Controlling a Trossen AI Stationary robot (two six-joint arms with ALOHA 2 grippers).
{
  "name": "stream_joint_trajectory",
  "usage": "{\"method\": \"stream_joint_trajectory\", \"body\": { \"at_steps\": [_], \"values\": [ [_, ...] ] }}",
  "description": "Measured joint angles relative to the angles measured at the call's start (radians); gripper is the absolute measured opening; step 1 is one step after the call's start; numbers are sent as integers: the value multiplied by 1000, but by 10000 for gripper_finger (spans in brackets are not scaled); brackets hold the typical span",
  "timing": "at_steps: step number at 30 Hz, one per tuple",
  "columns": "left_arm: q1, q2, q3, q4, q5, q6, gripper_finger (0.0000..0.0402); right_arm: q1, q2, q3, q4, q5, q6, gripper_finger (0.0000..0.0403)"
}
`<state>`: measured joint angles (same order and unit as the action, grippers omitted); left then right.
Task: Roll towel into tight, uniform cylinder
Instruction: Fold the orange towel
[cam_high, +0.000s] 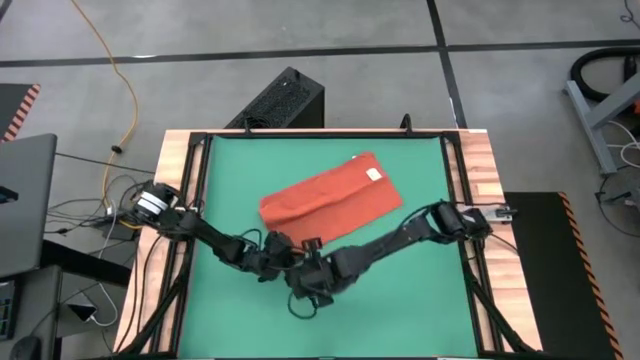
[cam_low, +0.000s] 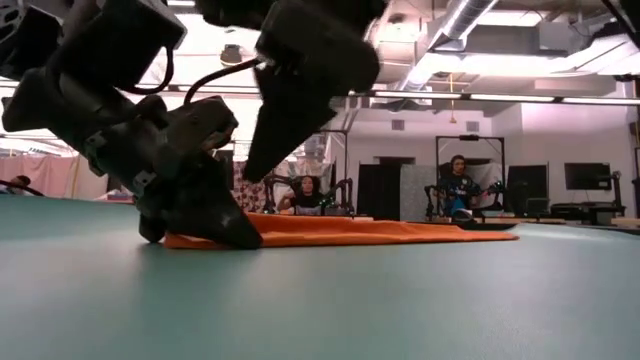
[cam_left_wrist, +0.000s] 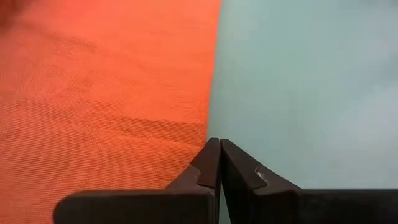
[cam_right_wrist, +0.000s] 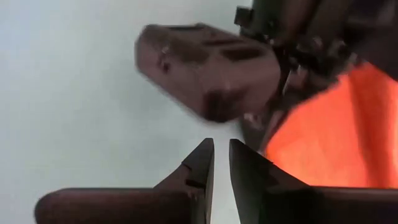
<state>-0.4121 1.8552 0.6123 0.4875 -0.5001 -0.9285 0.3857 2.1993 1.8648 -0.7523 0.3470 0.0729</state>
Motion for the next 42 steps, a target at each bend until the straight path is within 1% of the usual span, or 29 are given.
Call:
{"method": "stream_joint_trajectory", "body": {
  "at_steps": [2, 4, 5, 7, 9, 12, 14, 16, 18, 19, 21, 23, 24, 27, 29, 31, 35, 39, 42],
  "values": [
    [-11, 2, -1, 44, 2, 10, 0, 37, -19, 0, -24, 21, 73, 70],
    [-31, -24, -2, 41, 11, 14, 0, 75, -26, 2, -34, 67, 145, 70],
    [-43, -47, -2, 25, 36, 8, 0, 94, -26, 3, -38, 101, 165, 70],
    [-74, -125, -2, -61, 87, 9, 0, 133, -21, 2, -48, 190, 182, 70],
    [-94, -220, -3, -145, 80, 16, 0, 157, -19, -6, -43, 278, 193, 70],
    [-113, -371, -3, -270, -32, 48, 0, 164, -20, -24, 3, 353, 241, 70],
    [-138, -465, -2, -377, -78, 55, 0, 157, -20, -47, 58, 398, 248, 70],
    [-165, -549, -2, -518, -157, 22, 0, 137, -20, -93, 167, 427, 241, 70],
    [-191, -608, -2, -669, -255, -46, 0, 103, -20, -153, 310, 438, 209, 70],
    [-202, -625, -2, -741, -286, -82, 0, 84, -20, -179, 376, 443, 184, 69],
    [-219, -643, -2, -851, -308, -140, 0, 42, -18, -227, 523, 439, 124, 63],
    [-229, -642, -3, -931, -309, -197, 0, 4, -19, -262, 642, 409, 80, 52],
    [-233, -636, -7, -947, -313, -216, 0, -15, -20, -277, 683, 376, 72, 46],
    [-239, -608, -26, -947, -314, -243, 0, -56, -18, -288, 697, 265, 81, 24],
    [-239, -591, -30, -950, -311, -247, 0, -69, -18, -288, 699, 220, 82, 12],
    [-238, -572, -30, -949, -310, -247, 0, -73, -19, -287, 702, 212, 78, 7],
    [-239, -540, -30, -947, -297, -252, 0, -75, -19, -286, 698, 199, 71, 10],
    [-238, -515, -30, -950, -271, -264, 0, -82, 18, -285, 740, 198, 35, 9],
    [-238, -496, -30, -957, -253, -276, 0, -90, 70, -277, 762, 196, 34, 9]
  ]
}}
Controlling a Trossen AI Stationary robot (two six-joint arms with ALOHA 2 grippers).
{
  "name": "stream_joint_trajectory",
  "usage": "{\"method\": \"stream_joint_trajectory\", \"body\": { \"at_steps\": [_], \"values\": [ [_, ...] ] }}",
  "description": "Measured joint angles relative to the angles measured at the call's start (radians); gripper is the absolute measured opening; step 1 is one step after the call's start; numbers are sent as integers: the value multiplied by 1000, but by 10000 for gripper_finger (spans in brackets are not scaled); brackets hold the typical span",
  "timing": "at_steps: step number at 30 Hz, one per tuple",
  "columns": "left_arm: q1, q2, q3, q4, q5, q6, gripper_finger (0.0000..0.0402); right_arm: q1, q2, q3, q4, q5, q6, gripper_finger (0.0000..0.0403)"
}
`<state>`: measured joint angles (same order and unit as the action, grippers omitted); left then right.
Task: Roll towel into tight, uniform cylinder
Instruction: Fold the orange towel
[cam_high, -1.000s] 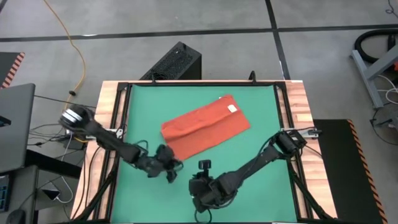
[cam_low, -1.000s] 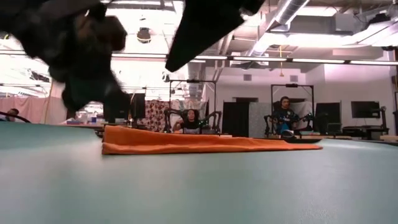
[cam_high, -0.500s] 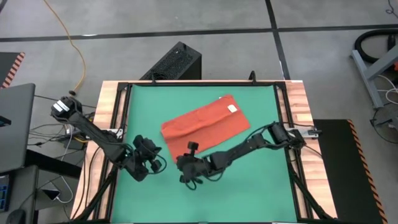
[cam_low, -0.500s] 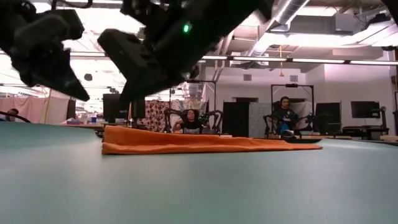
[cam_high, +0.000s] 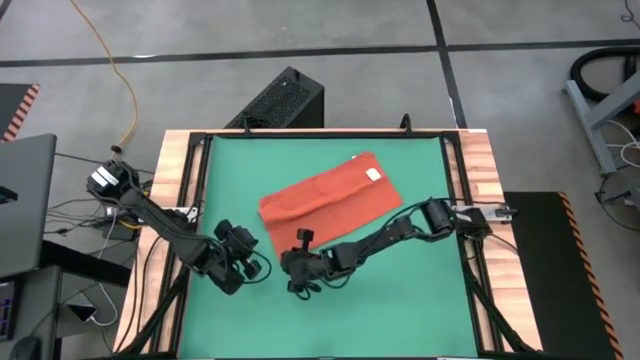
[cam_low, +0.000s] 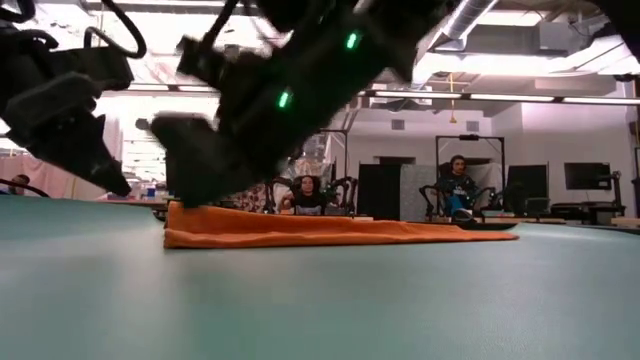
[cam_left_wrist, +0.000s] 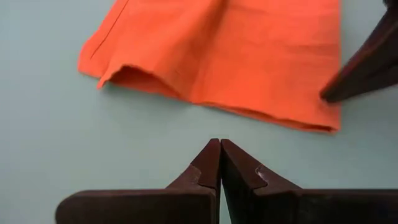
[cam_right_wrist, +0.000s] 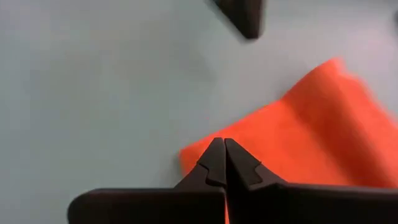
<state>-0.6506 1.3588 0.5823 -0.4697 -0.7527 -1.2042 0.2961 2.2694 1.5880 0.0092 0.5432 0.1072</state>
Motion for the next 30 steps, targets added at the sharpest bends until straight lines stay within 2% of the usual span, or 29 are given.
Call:
{"method": "stream_joint_trajectory", "body": {
  "at_steps": [5, 10, 21, 26, 30],
  "values": [
    [0, 20, 0, -14, 16, -16, 0, 1, 9, 4, 17, 0, 12, 8],
    [0, 19, 0, -10, 22, -16, 0, 3, 43, -1, 7, -45, 49, 8],
    [0, 19, 0, -11, 41, 10, 0, 64, 23, 3, -132, -77, 136, 7],
    [0, 18, 0, -21, 36, 28, 0, 142, -4, 39, -302, -127, 221, 7],
    [-1, 18, 0, 7, 36, 102, 0, 214, -22, 63, -467, -148, 336, 7]
  ]
}}
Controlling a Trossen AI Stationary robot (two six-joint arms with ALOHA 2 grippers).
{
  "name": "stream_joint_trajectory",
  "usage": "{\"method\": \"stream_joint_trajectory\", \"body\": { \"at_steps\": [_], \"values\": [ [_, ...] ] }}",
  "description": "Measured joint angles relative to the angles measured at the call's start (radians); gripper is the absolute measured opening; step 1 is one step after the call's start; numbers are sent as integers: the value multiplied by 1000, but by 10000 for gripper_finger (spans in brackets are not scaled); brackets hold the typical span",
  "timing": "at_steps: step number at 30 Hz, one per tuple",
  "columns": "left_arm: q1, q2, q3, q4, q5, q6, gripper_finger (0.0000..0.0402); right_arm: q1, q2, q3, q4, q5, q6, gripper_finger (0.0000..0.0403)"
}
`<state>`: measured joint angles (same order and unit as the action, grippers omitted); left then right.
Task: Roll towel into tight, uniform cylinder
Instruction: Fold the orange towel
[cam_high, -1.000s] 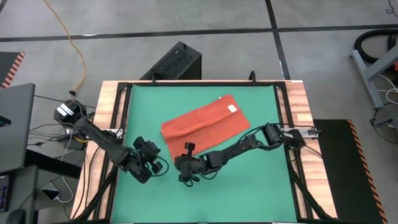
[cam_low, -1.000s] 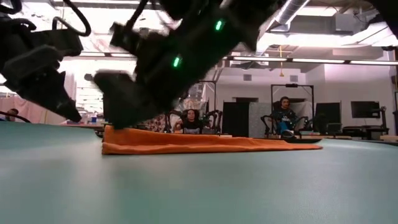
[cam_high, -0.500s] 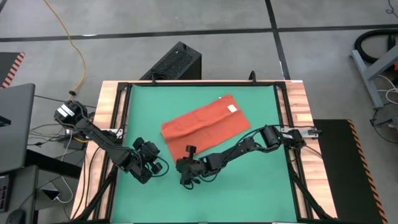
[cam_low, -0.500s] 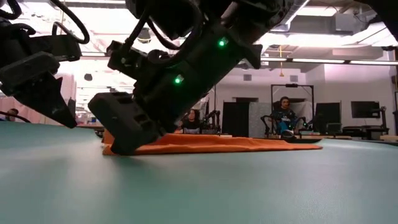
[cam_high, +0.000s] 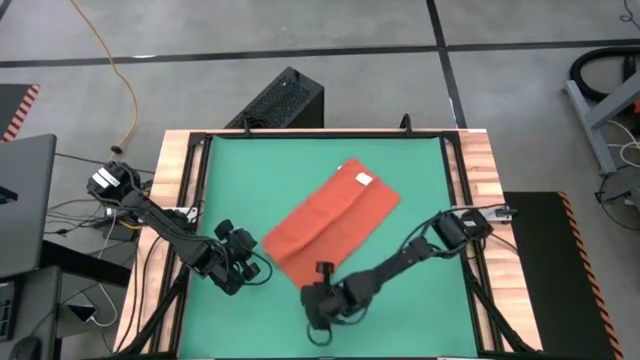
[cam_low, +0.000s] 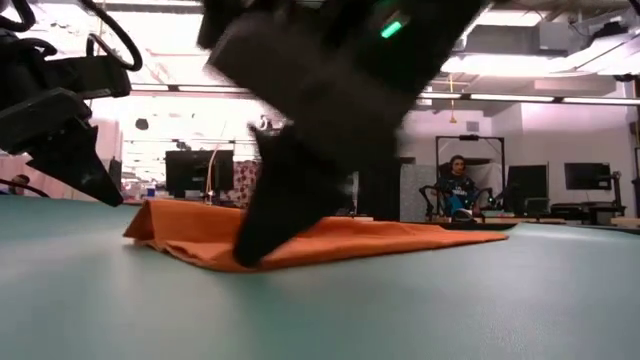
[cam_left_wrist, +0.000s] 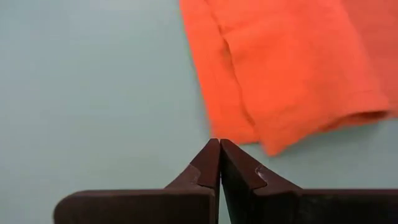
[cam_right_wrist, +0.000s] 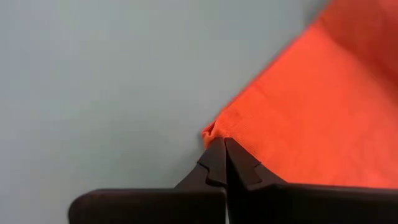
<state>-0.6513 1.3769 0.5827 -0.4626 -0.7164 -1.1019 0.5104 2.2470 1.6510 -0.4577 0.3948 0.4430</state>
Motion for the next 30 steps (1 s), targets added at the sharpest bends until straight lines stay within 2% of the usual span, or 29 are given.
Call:
{"method": "stream_joint_trajectory", "body": {
  "at_steps": [4, 10, 13, 15, 19, 24, 28, 30],
  "values": [
    [-4, 0, 0, 140, 21, 168, 0, 68, -14, 3, -112, 4, 110, 8],
    [-5, 0, 1, 483, 111, 493, 2, 116, -16, 3, -161, 19, 203, 9],
    [-10, -1, 1, 529, 193, 642, 14, 119, -16, 3, -175, 24, 236, 9],
    [-19, -1, 0, 525, 212, 679, 28, 119, -16, 3, -175, 24, 238, 9],
    [-50, 38, 1, 528, 189, 742, 63, 116, -16, 3, -175, 24, 238, 9],
    [-78, 179, 49, 512, 114, 799, 97, 109, -15, 2, -174, 24, 239, 9],
    [-88, 263, 105, 455, -8, 767, 108, 105, -15, 2, -169, 21, 239, 10],
    [-90, 290, 125, 440, -16, 768, 108, 105, -15, 2, -165, 21, 240, 10]
  ]
}}
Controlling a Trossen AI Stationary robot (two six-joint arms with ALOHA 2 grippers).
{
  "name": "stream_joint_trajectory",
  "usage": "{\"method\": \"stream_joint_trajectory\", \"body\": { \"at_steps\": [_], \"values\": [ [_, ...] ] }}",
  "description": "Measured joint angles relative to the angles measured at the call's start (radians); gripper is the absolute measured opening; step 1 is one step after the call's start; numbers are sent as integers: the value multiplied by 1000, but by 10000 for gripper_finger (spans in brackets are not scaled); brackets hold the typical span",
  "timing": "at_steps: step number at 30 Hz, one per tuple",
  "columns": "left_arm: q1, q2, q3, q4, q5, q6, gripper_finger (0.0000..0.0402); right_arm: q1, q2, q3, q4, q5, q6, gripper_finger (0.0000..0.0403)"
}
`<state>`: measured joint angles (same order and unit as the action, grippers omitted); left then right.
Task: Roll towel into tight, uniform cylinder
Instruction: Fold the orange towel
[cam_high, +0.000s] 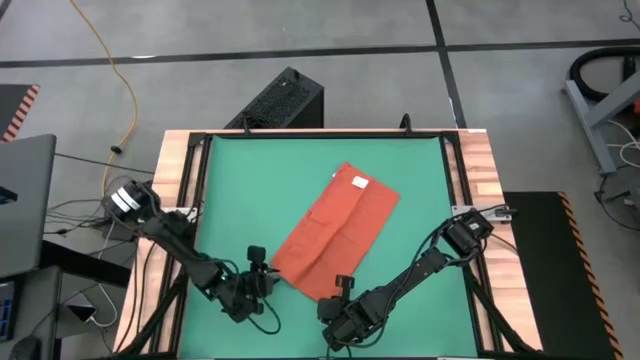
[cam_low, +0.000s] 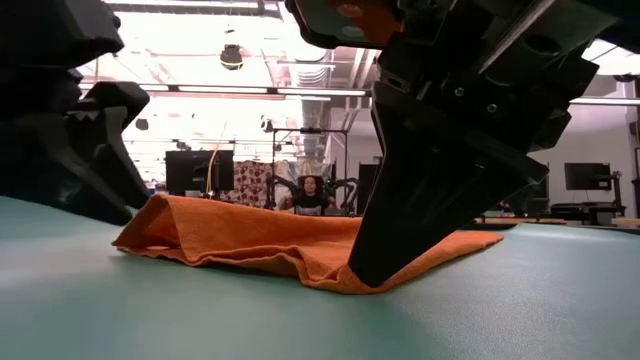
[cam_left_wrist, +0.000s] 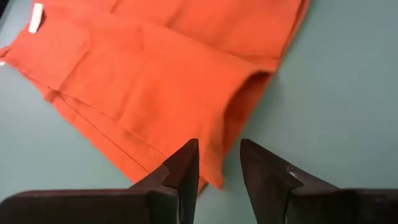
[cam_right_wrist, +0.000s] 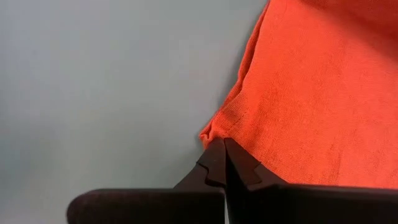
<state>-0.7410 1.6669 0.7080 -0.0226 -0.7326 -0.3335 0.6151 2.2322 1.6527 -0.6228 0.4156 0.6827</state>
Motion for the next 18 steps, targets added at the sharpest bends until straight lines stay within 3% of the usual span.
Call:
{"method": "stream_joint_trajectory", "body": {
  "at_steps": [9, 18],
  "values": [
    [3, 55, 10, -38, -52, -72, 98, 0, 1, 0, 3, 2, 0, 10],
    [3, 43, 13, -93, -66, -103, 10, 0, 1, 0, 3, 3, 14, 10]
  ]
}}
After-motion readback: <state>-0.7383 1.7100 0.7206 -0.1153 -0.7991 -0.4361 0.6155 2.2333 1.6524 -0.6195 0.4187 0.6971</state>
